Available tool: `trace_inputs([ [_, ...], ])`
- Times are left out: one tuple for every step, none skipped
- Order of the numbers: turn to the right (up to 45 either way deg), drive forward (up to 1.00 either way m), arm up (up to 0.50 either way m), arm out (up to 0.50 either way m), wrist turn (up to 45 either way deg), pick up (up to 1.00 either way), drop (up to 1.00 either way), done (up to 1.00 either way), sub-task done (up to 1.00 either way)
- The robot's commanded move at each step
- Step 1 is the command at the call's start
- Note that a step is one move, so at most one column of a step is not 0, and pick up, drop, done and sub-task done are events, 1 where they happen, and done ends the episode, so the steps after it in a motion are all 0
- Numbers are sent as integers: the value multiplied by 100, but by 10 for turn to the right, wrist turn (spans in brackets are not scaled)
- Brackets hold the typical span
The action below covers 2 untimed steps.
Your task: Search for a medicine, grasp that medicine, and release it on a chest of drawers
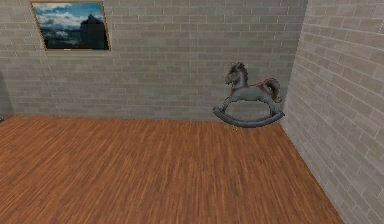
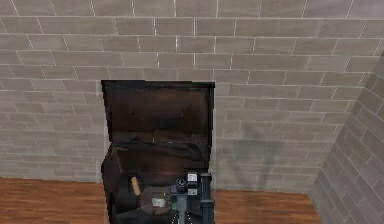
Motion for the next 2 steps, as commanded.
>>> trace_inputs([
  [0,0,0,0,450,0,0,0,0],
  [0,0,0,0,450,0,0,0,0],
])
